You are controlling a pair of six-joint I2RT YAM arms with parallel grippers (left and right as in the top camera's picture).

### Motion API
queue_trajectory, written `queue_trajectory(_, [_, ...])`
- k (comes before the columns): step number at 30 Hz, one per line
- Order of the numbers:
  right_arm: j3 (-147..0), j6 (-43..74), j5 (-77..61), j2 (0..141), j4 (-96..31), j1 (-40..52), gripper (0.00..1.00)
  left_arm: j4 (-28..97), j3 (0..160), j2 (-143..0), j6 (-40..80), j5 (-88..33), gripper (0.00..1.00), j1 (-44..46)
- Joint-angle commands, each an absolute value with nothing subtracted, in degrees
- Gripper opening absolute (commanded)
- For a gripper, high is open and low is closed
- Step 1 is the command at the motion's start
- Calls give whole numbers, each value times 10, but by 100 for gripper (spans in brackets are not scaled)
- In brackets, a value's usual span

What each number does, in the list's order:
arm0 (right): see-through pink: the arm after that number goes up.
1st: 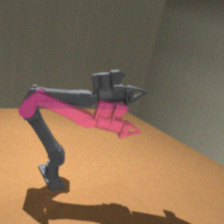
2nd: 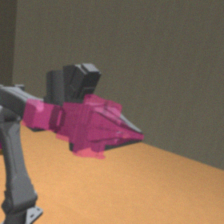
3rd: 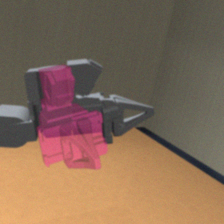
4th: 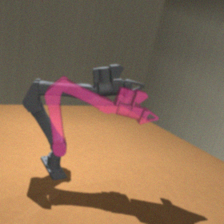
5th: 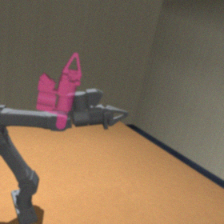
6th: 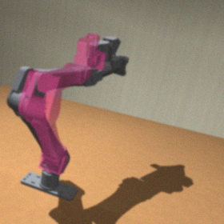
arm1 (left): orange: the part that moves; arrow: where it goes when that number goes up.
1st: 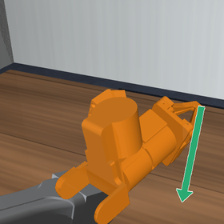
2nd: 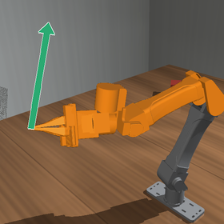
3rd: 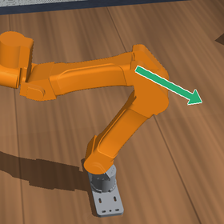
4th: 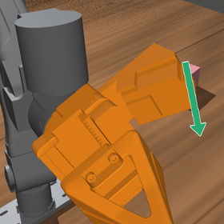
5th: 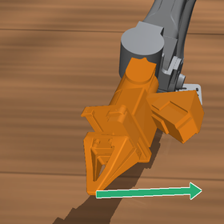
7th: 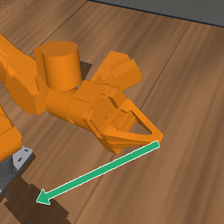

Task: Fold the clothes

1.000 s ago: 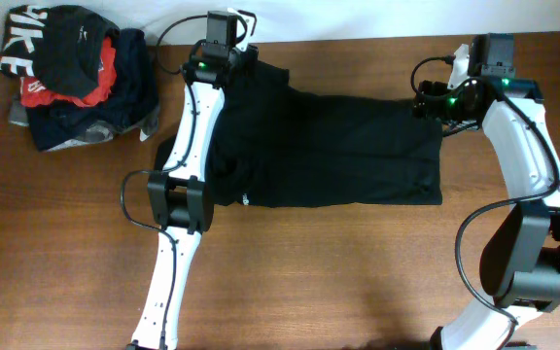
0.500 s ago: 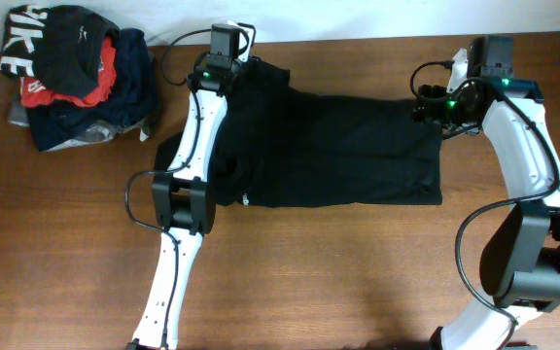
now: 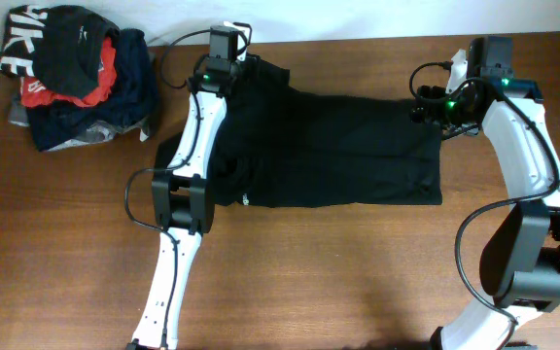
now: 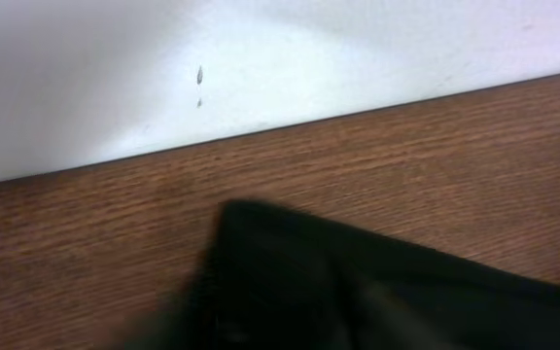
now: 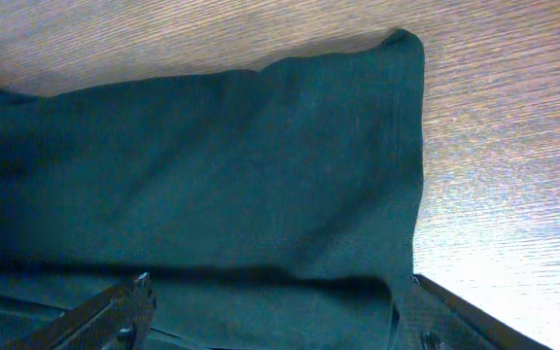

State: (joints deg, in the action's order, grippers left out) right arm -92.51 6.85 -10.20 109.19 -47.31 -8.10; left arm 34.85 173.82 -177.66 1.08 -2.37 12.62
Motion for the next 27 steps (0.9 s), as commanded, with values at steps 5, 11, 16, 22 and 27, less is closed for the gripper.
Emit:
queue_trajectory(5, [-931,64,-107,1094,-474,-75,85,368,1736,-1780,33,-22,7,122])
queue_trajectory(11, [-931,64,-96,1094,-459,-75,84,429,1758,-1740,33,-22,1,121])
queue_trajectory(16, [-931,62,-92,1094,-424,-76,84,490,1764,-1685,33,-22,1,124])
queue_trajectory(22, [-931,62,-54,1110,-378,-76,84,551,1764,-1639,32,-22,1,130])
queue_trajectory(27, [-931,62,-53,1147,-361,-85,83,587,1764,-1630,32,-22,1,135])
